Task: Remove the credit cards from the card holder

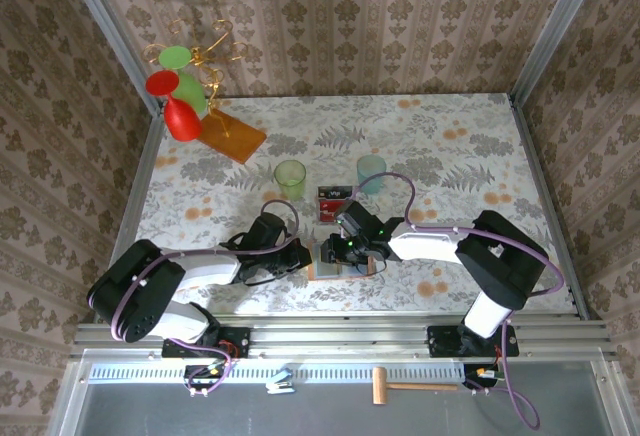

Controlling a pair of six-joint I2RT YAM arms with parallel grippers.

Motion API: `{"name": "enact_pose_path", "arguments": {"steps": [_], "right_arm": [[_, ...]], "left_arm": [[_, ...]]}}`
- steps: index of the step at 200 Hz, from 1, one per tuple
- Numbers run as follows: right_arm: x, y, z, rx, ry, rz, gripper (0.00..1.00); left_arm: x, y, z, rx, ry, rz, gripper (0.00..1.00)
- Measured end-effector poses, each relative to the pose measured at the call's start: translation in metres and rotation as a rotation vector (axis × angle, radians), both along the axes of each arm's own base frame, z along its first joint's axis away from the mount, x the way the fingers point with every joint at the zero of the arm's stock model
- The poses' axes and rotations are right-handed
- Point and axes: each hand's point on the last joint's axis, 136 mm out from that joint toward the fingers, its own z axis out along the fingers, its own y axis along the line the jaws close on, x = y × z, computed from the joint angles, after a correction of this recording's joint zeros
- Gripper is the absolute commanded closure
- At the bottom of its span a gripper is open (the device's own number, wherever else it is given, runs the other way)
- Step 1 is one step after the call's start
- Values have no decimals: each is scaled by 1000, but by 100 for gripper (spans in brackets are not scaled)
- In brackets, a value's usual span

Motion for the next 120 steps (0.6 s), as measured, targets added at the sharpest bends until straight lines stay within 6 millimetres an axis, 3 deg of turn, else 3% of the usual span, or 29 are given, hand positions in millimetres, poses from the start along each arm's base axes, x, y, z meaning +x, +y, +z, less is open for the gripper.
{"name": "enact_pose_path", "arguments": {"steps": [120], "right_arm": [[6,-17,-1,-14,1,-45,69]], "left_arm": [[0,-1,-2,-1,3,-3,94]]}}
